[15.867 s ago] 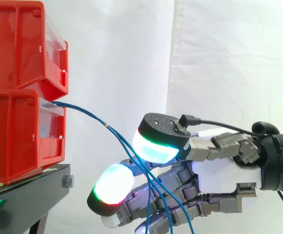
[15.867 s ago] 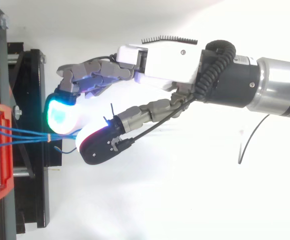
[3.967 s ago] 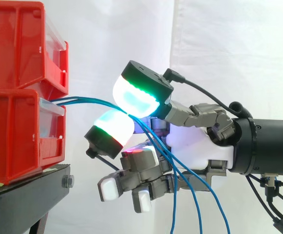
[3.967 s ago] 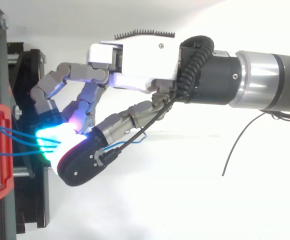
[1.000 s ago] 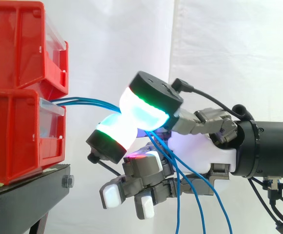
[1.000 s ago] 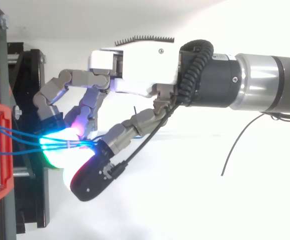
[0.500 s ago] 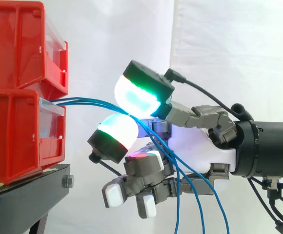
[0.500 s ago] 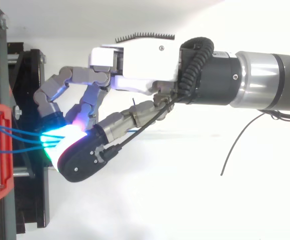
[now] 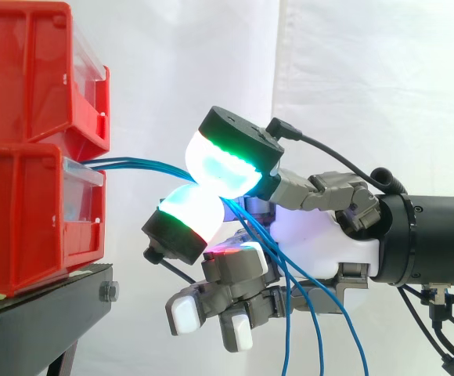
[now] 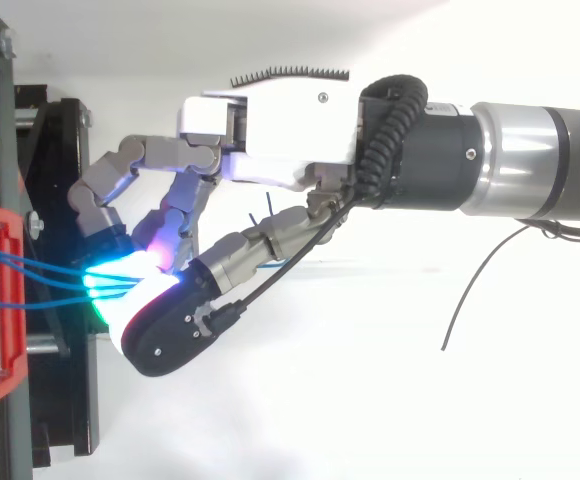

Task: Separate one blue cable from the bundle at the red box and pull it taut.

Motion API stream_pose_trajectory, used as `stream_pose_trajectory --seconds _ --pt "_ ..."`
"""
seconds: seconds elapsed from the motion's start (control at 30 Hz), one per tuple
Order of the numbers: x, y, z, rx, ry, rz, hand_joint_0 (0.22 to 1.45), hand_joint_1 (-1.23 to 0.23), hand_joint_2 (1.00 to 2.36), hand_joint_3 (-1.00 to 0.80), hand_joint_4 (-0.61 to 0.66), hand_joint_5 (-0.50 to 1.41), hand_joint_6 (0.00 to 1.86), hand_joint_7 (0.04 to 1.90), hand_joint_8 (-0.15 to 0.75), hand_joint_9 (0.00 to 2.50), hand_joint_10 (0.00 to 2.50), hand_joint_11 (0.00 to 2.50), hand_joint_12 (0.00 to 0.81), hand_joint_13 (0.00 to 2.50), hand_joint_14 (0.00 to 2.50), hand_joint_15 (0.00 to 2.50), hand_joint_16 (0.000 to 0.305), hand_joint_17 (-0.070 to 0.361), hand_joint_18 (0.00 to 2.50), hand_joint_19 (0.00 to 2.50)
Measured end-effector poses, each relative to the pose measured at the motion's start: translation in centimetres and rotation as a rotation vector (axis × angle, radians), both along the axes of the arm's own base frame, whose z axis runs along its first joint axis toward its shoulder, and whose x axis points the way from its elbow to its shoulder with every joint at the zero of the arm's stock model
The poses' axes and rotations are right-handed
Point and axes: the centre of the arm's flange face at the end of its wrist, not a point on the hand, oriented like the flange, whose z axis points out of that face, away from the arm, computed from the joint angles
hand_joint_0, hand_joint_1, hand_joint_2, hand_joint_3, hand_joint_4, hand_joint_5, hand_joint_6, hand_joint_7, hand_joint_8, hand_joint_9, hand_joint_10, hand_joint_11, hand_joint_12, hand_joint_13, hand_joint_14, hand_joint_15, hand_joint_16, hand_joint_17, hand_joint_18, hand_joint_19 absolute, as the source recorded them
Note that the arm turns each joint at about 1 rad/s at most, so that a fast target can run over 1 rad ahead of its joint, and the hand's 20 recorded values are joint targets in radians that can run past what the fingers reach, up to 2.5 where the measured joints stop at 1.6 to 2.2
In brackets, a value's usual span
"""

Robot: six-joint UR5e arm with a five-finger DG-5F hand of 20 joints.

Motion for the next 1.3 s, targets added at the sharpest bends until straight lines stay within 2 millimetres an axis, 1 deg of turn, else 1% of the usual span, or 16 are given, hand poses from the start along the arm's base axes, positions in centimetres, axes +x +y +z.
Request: stream_pose_trajectory --seconds 0.03,0.1,0.17,0.27,0.3,0.43,0.53,0.67,0.73,0.8,1.0,1.03,1.1,1.2,1.27,1.3 --pt "-0.01 -0.03 0.0 0.0 0.0 0.0 0.76 -0.91 1.0 -0.5 -0.05 -0.15 0.9 1.28 0.319 1.2 0.03 1.2 0.355 0.87 0.02 0.56 0.044 0.1 0.92 0.78" --pt "-0.02 -0.07 -0.01 0.0 0.001 -0.001 0.68 -0.91 1.0 -0.5 0.04 -0.14 0.89 1.26 0.325 1.22 0.03 1.21 0.353 0.87 0.02 0.57 0.044 0.099 0.92 0.8" --pt "-0.02 -0.05 -0.05 0.0 0.001 0.0 0.57 -0.9 1.0 -0.5 0.06 -0.14 0.89 1.22 0.333 1.23 0.03 1.21 0.361 0.88 0.02 0.57 0.046 0.102 0.93 0.79" --pt "-0.02 -0.07 -0.04 0.0 0.002 -0.001 0.48 -0.81 1.0 -0.5 0.08 -0.13 0.89 1.17 0.359 1.25 0.02 1.18 0.388 0.91 0.02 0.57 0.051 0.115 0.98 0.78" --pt "-0.02 -0.08 -0.05 0.0 0.002 -0.001 0.48 -0.8 1.0 -0.5 0.08 -0.13 0.88 1.17 0.36 1.25 0.02 1.19 0.387 0.91 0.02 0.56 0.051 0.116 0.99 0.78" --pt "-0.04 -0.1 -0.05 0.0 0.004 -0.001 0.48 -0.66 1.0 -0.5 0.09 -0.13 0.87 1.11 0.358 1.26 0.02 1.16 0.388 0.91 0.02 0.56 0.052 0.118 1.0 0.8" --pt "-0.05 -0.11 -0.05 0.0 0.004 -0.001 0.52 -0.56 1.0 -0.5 0.08 -0.13 0.86 1.13 0.346 1.26 0.02 1.14 0.376 0.91 0.02 0.57 0.049 0.111 0.98 0.81" --pt "-0.02 -0.07 -0.03 0.0 0.002 -0.001 0.56 -0.51 1.0 -0.5 0.07 -0.13 0.85 1.14 0.332 1.26 0.03 1.14 0.369 0.91 0.02 0.58 0.047 0.106 0.97 0.83" --pt "-0.02 0.01 -0.02 0.0 0.002 0.0 0.61 -0.53 1.0 -0.5 0.06 -0.13 0.85 1.16 0.326 1.25 0.02 1.14 0.358 0.91 0.02 0.59 0.045 0.102 0.95 0.84" --pt "-0.02 0.01 -0.03 0.0 0.003 0.0 0.63 -0.59 1.0 -0.5 0.05 -0.13 0.85 1.17 0.327 1.25 0.03 1.17 0.361 0.91 0.02 0.59 0.045 0.102 0.95 0.84" --pt "-0.04 0.01 -0.04 0.0 0.004 0.001 0.64 -0.77 1.01 -0.32 0.06 -0.13 0.85 1.27 0.332 1.25 0.03 1.19 0.369 0.9 0.02 0.59 0.046 0.103 0.95 0.84" --pt "-0.04 -0.02 -0.04 0.0 0.004 0.001 0.64 -0.77 1.02 -0.31 0.06 -0.13 0.85 1.28 0.332 1.25 0.03 1.21 0.366 0.89 0.02 0.59 0.046 0.103 0.95 0.84" --pt "-0.05 -0.07 -0.04 0.0 0.004 0.0 0.69 -0.88 1.02 -0.27 0.02 -0.14 0.87 1.28 0.33 1.21 0.03 1.21 0.37 0.88 0.02 0.59 0.046 0.104 0.94 0.82" --pt "-0.05 -0.11 -0.04 0.0 0.004 0.0 0.76 -0.92 1.01 -0.36 -0.04 -0.15 0.88 1.32 0.32 1.2 0.03 1.22 0.364 0.86 0.02 0.57 0.045 0.102 0.92 0.81" --pt "-0.05 -0.11 -0.04 0.0 0.004 0.001 0.79 -0.91 1.0 -0.5 -0.07 -0.15 0.89 1.27 0.317 1.19 0.03 1.22 0.355 0.85 0.02 0.56 0.044 0.1 0.9 0.79" --pt "-0.06 -0.12 -0.04 0.0 0.004 0.002 0.78 -0.92 1.0 -0.5 -0.06 -0.15 0.89 1.26 0.317 1.19 0.03 1.23 0.354 0.85 0.02 0.56 0.044 0.1 0.9 0.78"
